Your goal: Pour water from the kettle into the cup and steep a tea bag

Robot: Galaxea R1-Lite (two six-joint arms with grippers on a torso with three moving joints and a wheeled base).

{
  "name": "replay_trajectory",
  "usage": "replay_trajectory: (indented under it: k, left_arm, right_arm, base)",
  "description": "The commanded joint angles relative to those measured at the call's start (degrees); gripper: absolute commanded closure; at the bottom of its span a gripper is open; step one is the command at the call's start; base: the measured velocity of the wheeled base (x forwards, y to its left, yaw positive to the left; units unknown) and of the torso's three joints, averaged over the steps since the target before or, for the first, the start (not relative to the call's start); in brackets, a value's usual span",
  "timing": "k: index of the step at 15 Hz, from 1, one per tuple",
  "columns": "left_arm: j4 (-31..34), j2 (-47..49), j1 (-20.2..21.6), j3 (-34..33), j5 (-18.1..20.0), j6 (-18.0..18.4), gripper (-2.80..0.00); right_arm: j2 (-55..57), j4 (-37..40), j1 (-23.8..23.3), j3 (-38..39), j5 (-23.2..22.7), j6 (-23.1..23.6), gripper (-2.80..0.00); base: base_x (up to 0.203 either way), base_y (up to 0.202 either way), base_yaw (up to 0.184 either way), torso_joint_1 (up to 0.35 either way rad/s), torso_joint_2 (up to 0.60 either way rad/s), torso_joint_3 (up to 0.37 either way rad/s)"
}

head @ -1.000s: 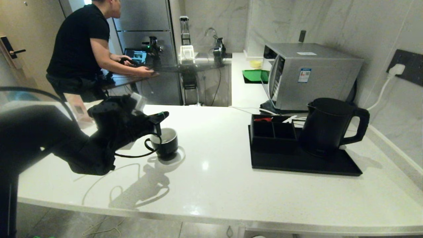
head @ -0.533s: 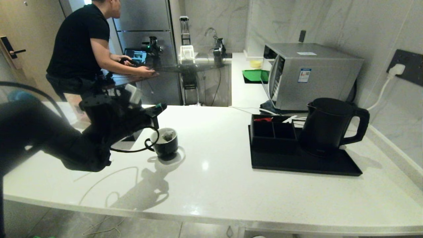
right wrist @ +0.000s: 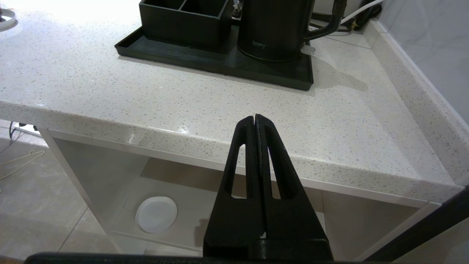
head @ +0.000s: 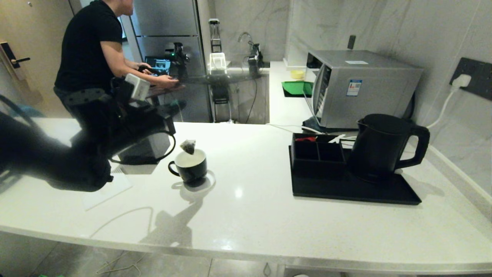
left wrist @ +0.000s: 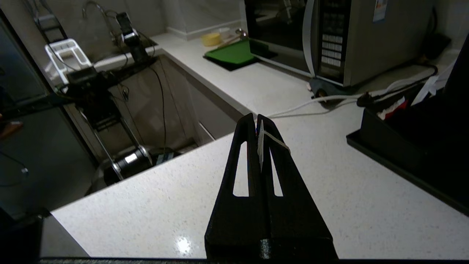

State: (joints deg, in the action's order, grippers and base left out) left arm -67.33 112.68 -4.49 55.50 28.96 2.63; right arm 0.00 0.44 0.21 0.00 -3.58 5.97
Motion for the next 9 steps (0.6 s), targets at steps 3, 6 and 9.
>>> replay_trajectory:
  k: [3,6,9]
  left_arm:
    - [0.8,-6.3,1.6,0.2,0.0,0.0,0.0]
    - [2.5,-9.3,5.0,0.7,0.0,0.0,0.0]
    - [4.2,-11.6,8.4,1.8,0.0,-0.2,0.0]
  right_arm:
    - [0.0,0.0,0.0,0.0,0.0,0.0,0.0]
    - [0.0,0.0,0.0,0.0,0.0,0.1,0.0]
    - [0.0,0.0,0.0,0.0,0.0,0.1,0.0]
  base:
    - [0.0,0.0,0.0,0.0,0.0,0.0]
    - [0.0,0.0,0.0,0.0,0.0,0.0]
    - [0.0,0.0,0.0,0.0,0.0,0.0]
